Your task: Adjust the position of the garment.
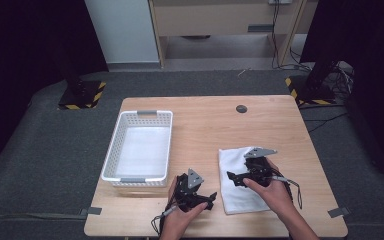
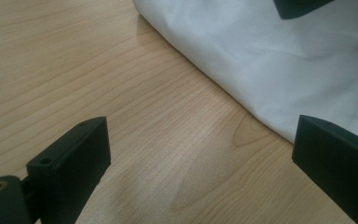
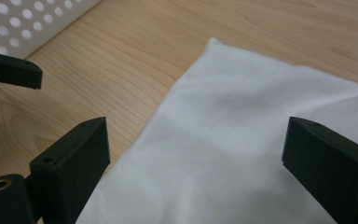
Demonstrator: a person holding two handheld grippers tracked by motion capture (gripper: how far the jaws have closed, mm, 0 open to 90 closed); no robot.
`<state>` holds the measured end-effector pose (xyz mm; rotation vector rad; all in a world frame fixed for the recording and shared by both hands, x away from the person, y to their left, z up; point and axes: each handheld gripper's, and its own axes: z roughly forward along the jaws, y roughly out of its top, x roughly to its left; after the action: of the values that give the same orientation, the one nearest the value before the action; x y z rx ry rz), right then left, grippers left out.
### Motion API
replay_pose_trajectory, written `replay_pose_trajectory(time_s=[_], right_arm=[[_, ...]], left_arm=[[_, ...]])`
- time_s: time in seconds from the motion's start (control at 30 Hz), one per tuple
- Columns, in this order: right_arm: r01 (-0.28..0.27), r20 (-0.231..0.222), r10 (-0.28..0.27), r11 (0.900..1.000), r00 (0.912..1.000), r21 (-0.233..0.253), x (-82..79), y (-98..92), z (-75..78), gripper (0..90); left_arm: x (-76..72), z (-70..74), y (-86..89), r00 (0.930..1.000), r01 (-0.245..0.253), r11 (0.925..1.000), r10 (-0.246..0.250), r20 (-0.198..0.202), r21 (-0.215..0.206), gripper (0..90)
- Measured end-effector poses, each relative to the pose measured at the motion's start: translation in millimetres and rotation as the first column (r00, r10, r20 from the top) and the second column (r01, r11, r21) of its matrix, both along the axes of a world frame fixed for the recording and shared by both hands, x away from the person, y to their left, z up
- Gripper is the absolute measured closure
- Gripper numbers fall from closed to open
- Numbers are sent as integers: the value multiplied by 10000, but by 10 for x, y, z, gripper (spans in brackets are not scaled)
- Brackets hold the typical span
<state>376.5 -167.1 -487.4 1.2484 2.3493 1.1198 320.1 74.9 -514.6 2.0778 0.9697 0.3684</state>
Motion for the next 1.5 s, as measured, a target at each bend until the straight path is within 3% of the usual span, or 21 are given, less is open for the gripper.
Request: replay_pose_trajectory(time_s=[0.2, 0.5, 0.63, 1.0, 1.2, 1.5], right_arm=[[173, -295, -177, 9997, 9994, -143, -5, -40, -165, 76], [175, -364, -184, 9996, 9992, -243, -102, -110, -323, 86], [127, -267, -136, 9994, 9996, -310, -143, -136, -345, 89], [282, -554, -302, 9989, 9980, -378, -249, -303, -386, 90], [238, -256, -260, 9964, 9993, -810, -285, -242, -427, 79], [354, -119, -368, 9940, 9993, -1033, -303, -98, -436, 79]], left_arm=[[2, -2, 1, 10000, 14, 10000, -14, -18, 4, 40], [-2, -8, -16, 10000, 76, 9999, -76, -28, 74, 40], [-2, -5, -13, 10000, 71, 10000, -71, -19, 65, 40], [1, 2, -12, 10000, 68, 10000, -68, -18, 63, 40], [12, 4, 10, 10000, -36, 10000, 37, -33, 42, 40], [13, 14, 12, 10000, -33, 10000, 33, 7, 30, 40]])
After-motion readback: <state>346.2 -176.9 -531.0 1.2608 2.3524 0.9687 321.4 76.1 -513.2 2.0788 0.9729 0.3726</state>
